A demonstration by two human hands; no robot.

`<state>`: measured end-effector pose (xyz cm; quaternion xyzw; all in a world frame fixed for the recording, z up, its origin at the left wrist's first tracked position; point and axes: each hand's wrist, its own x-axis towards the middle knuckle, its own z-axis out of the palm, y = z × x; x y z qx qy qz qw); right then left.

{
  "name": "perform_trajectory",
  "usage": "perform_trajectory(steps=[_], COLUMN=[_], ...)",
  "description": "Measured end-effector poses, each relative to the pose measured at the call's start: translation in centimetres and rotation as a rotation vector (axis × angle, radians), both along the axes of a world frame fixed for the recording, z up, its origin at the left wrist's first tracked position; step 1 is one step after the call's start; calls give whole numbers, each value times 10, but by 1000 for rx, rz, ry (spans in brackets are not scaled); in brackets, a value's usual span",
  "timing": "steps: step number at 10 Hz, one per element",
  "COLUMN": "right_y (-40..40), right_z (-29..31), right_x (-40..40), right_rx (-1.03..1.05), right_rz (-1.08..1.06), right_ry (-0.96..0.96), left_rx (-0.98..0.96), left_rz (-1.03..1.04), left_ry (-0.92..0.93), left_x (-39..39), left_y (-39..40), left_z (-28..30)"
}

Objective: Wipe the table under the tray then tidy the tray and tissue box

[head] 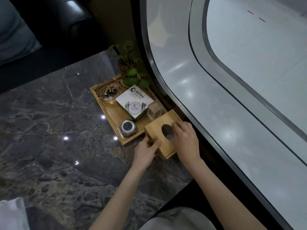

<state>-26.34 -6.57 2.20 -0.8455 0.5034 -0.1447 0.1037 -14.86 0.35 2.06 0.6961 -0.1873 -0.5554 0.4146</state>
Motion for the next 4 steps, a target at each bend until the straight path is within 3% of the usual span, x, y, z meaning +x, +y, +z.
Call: perform_trajectory(steps=[3,4], right_y=[-1,-3], right_z=[17,32], right_x=[4,15], right_rx=[191,345], right_rz=[-72,-130], right_ry=[-116,-294], left_rx=[-6,-48], left_rz=[-170,-126], left_ry=[-351,-440], left_x=[-1,11], left_y=[5,7], left_z=[9,22])
